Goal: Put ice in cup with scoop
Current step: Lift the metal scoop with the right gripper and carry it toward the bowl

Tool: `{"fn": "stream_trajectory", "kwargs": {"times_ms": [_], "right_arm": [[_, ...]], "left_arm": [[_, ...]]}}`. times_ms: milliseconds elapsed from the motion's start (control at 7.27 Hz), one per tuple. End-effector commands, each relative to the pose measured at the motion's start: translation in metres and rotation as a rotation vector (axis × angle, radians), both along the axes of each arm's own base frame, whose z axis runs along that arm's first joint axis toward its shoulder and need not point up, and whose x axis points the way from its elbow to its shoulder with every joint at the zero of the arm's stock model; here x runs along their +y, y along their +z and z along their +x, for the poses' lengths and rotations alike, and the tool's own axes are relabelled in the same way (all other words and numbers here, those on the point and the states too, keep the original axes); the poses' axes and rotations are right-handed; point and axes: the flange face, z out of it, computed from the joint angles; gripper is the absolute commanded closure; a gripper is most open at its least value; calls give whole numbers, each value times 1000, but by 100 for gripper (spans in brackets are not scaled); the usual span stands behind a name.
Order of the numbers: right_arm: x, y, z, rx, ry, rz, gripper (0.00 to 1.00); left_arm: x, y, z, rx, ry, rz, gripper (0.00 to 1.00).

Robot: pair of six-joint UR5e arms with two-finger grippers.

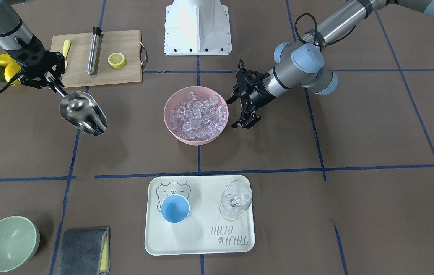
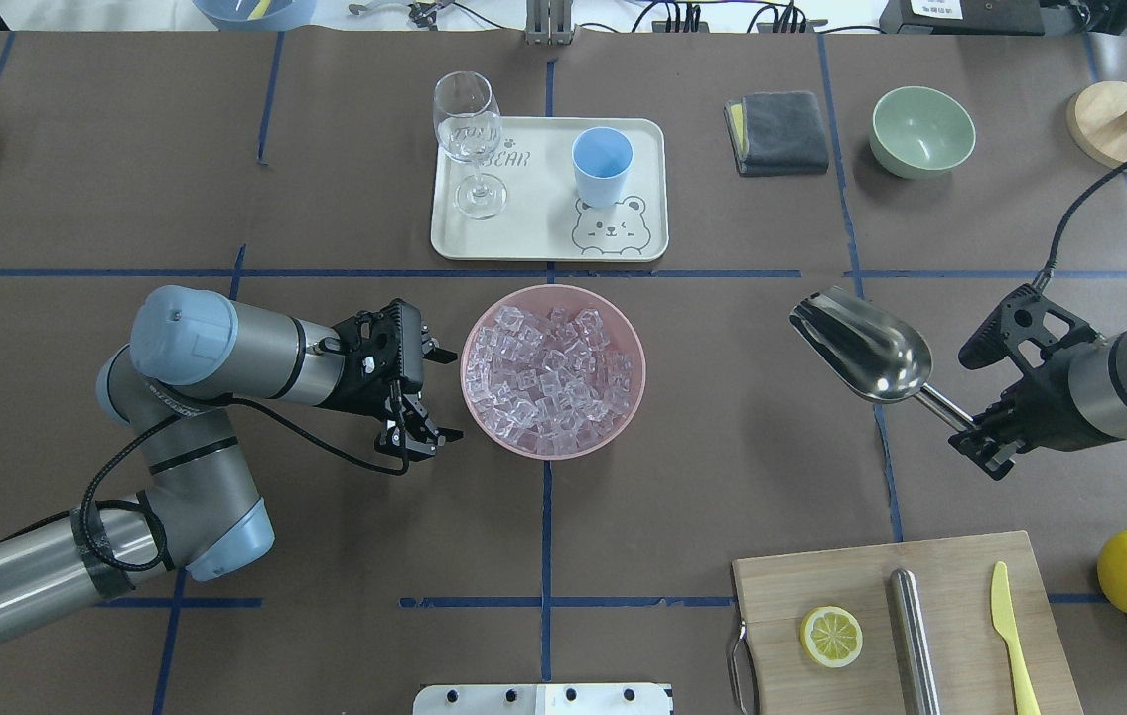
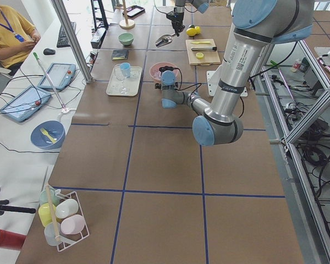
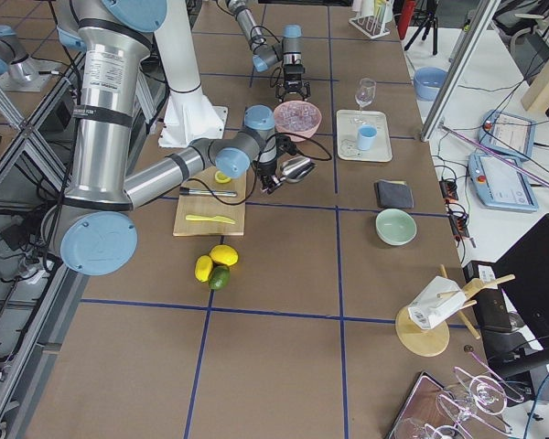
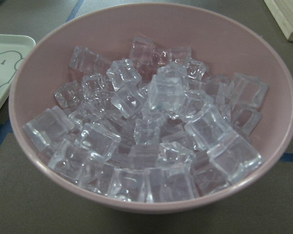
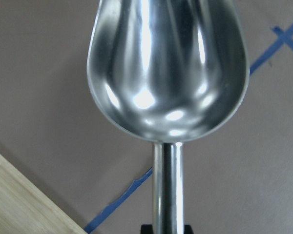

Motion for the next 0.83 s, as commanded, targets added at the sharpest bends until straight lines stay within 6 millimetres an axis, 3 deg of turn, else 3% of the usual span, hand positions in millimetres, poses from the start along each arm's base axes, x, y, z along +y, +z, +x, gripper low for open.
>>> {"fn": "stream_trajectory", "kwargs": {"times_ms": [0,138,413,550,688], "right_arm": [[-37,-73,-11,108,-155,104,100],[-50,-115,-21,147,-159,63,100],[-49,-195,-38,214,-190,-5,100],[-36,-216,-54,227,-189,-19,100],[-29,-222,-68,276,-201,-14,100]], "left_arm": [[0,0,0,0,0,-5,0],[0,0,0,2,-2,-9,0],[1,0,0,2,-1,-10,0],[0,-1,1,2,-1,-12,0],[0,-1,1,2,-1,-12,0]]}}
